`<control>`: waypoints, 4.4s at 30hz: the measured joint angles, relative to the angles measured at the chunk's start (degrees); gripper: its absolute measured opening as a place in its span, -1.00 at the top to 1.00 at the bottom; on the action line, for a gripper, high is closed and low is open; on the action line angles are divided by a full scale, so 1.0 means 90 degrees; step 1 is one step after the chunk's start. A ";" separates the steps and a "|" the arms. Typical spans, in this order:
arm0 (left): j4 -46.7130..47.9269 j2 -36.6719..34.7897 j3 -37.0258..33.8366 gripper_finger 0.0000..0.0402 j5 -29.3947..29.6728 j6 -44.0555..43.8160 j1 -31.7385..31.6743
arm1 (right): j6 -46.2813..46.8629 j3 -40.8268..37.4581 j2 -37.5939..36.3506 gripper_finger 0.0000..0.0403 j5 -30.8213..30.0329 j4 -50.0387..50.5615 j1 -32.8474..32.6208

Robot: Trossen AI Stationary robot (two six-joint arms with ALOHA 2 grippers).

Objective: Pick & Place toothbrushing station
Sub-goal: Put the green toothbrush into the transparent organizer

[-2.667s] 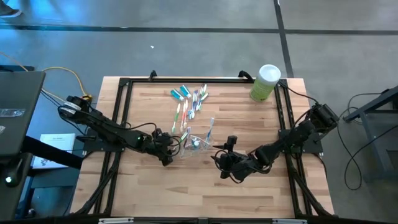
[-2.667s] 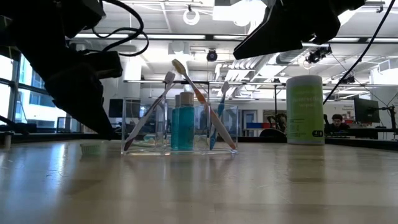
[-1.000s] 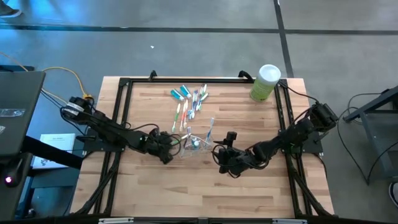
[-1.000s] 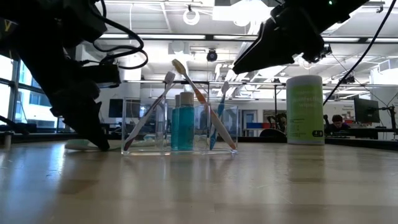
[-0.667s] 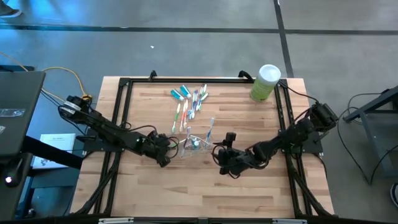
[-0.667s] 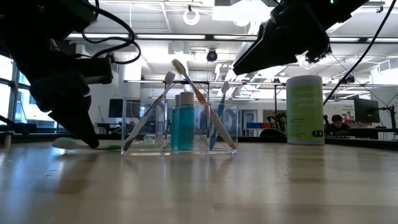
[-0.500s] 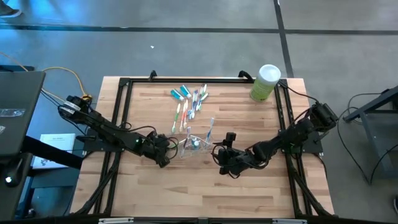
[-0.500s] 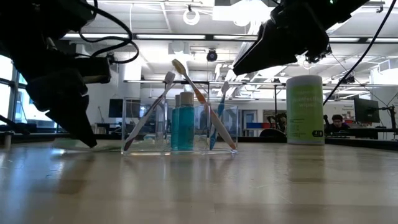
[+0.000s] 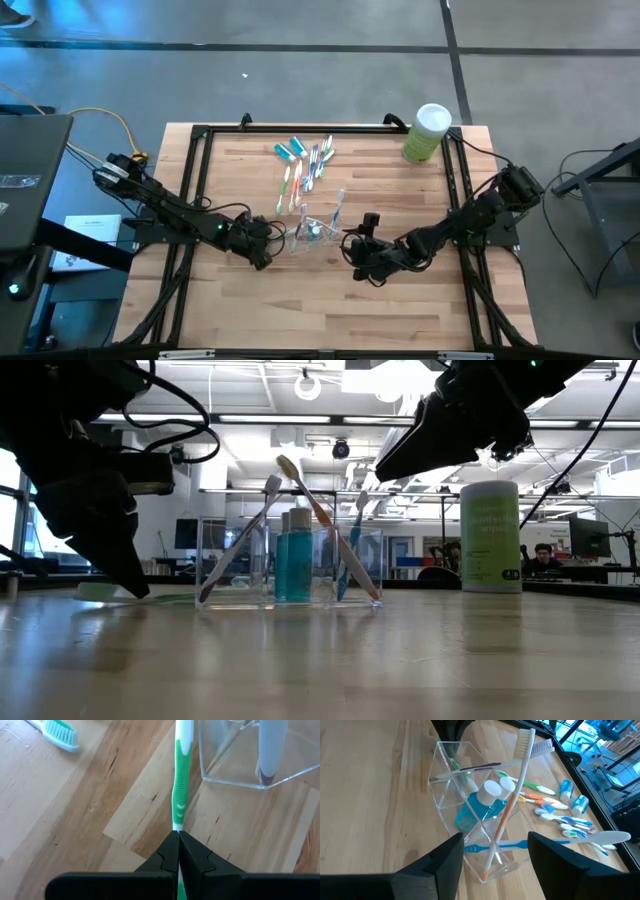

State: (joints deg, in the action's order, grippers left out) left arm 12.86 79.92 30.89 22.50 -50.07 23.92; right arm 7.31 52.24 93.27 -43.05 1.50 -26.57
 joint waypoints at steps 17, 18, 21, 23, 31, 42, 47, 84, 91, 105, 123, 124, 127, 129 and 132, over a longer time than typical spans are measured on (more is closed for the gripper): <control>0.0015 0.0263 0.0013 0.99 0.0600 0.0409 0.0019 | 0.0002 0.0000 0.0000 -0.06 0.0001 0.0005 0.0000; 0.0065 0.0182 -0.0002 0.99 0.0701 0.0488 0.0014 | 0.0002 0.0000 0.0000 -0.06 0.0000 0.0005 0.0000; 0.0117 -0.0116 -0.0017 0.99 0.0838 0.0634 0.0011 | 0.0002 0.0001 0.0000 -0.06 0.0000 0.0005 0.0000; 0.0054 -0.0340 -0.0006 0.99 0.0854 0.0638 0.0022 | 0.0002 -0.0001 0.0000 -0.06 0.0000 0.0005 0.0000; 0.0192 -0.0954 -0.0005 0.99 0.0771 0.0584 0.0232 | 0.0002 -0.0001 0.0000 -0.06 0.0000 0.0005 0.0000; 0.0639 -0.1083 -0.0002 0.99 0.0356 0.0292 0.0408 | 0.0002 0.0000 0.0000 -0.06 0.0000 0.0010 0.0000; 0.0610 -0.1064 0.0002 0.90 0.1053 0.0145 0.0410 | 0.0002 0.0000 0.0000 -0.06 0.0000 0.0007 0.0000; 0.1466 -0.0817 -0.0005 0.20 0.0518 -0.0197 0.0736 | 0.0024 0.0000 0.0000 -0.06 0.0018 0.0051 0.0000; 0.1156 -0.0115 -0.0001 0.20 0.0664 -0.0063 0.0801 | 0.0053 -0.0001 0.0000 -0.06 0.0019 0.0063 0.0000; 0.0747 0.0471 0.0012 0.21 0.1240 -0.0063 0.0843 | 0.0053 -0.0001 -0.0002 -0.06 0.0021 0.0053 0.0000; 0.0735 0.0473 0.0007 0.94 0.0610 -0.0300 0.0824 | 0.0053 -0.0001 -0.0002 -0.06 0.0021 0.0053 0.0000; 0.0737 0.0473 0.0005 0.95 0.0617 -0.0305 0.0844 | 0.0053 -0.0001 -0.0002 -0.06 0.0019 0.0053 0.0000; 0.0738 0.0476 0.0000 0.96 0.0716 -0.0278 0.0912 | 0.0053 -0.0001 -0.0002 -0.06 0.0019 0.0053 0.0000; 0.0743 0.0478 0.0005 0.96 0.0794 -0.0278 0.0965 | 0.0053 -0.0001 -0.0002 -0.06 0.0019 0.0056 0.0000; 0.0757 0.0478 0.0034 0.96 0.0965 -0.0276 0.1078 | 0.0053 -0.0001 -0.0002 -0.06 0.0019 0.0056 0.0000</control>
State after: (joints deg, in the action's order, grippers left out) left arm 19.67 84.23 31.20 31.19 -52.56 33.63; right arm 7.79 52.23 93.25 -42.87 2.00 -26.57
